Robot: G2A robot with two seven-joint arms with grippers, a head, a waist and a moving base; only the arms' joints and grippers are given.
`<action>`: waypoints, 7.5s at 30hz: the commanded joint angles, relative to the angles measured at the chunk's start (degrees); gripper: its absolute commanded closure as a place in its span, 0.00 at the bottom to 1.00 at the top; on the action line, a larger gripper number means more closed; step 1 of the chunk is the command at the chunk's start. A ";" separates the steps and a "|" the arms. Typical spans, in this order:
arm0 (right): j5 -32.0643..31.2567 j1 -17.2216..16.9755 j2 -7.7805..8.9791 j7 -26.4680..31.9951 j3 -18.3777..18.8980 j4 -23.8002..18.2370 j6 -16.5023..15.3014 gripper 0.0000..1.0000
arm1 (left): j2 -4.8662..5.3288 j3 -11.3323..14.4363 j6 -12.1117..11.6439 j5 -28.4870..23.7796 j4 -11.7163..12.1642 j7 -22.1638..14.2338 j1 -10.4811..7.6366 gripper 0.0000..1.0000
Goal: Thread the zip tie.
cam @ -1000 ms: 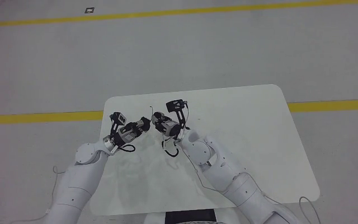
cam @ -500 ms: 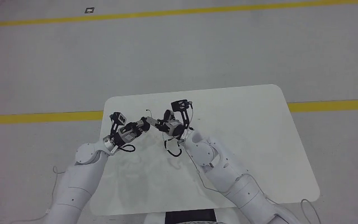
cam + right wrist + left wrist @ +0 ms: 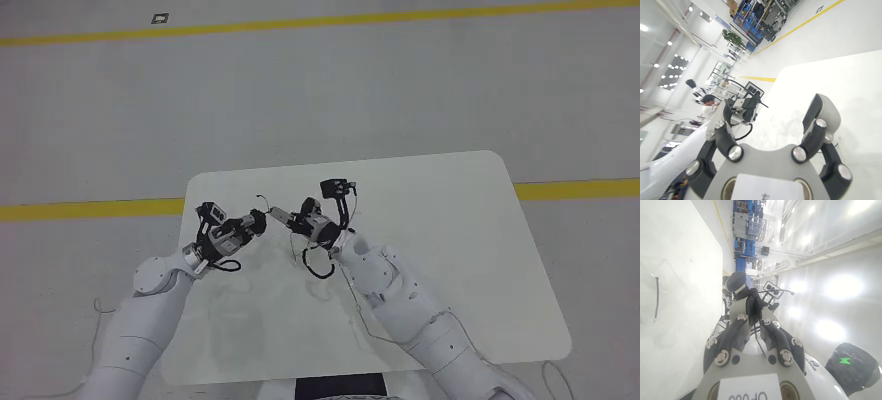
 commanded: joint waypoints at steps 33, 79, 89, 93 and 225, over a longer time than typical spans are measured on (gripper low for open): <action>61.96 5.32 1.81 40.23 9.85 13.77 0.13 0.00 | 0.44 1.21 1.84 -13.69 -6.51 -18.35 -1.81 1.00; 72.51 7.03 1.66 49.69 6.44 13.20 6.40 0.00 | -0.88 6.82 5.08 -21.27 -5.08 -15.37 -3.07 1.00; 72.30 5.99 1.91 48.40 5.50 9.77 6.14 0.00 | -0.88 6.82 5.08 -21.27 -5.08 -15.37 -3.07 1.00; 72.13 5.95 2.04 48.08 5.17 9.27 5.39 0.15 | -0.88 6.82 5.08 -21.27 -5.08 -15.37 -3.07 1.00; 69.82 6.70 5.02 39.56 0.39 13.16 5.53 1.00 | -0.88 6.82 5.08 -21.27 -5.08 -15.37 -3.07 1.00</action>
